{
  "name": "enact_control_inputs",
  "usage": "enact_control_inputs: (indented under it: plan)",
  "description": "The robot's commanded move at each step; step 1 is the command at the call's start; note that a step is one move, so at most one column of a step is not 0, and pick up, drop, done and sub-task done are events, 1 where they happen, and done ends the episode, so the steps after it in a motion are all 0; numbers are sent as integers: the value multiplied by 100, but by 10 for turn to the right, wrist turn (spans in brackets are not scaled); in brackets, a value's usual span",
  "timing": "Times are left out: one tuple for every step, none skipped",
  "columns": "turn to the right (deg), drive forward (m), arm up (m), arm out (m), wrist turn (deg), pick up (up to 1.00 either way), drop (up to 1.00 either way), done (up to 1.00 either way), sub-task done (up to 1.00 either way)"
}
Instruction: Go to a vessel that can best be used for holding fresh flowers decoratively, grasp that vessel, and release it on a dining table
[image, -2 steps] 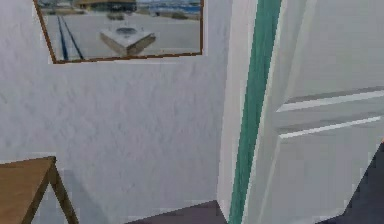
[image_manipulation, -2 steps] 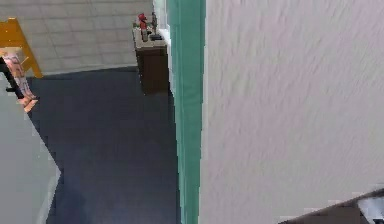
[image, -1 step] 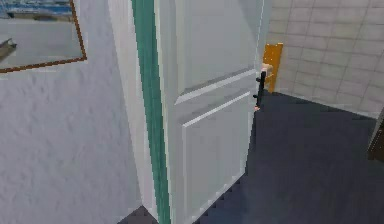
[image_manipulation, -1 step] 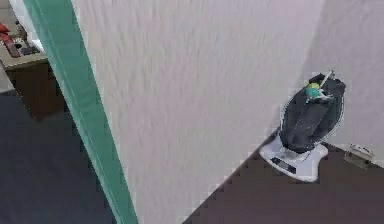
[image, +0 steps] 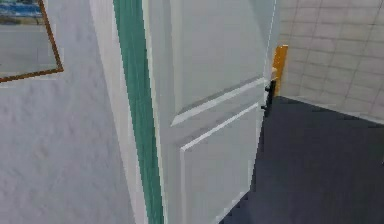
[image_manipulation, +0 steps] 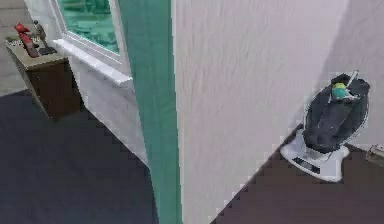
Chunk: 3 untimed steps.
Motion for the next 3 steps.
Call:
enact_control_inputs:
  plan:
    - [270,0,0,0,0,0,0,0,0]
    - [0,15,0,0,0,0,0,0,0]
    - [180,0,0,0,0,0,0,0,0]
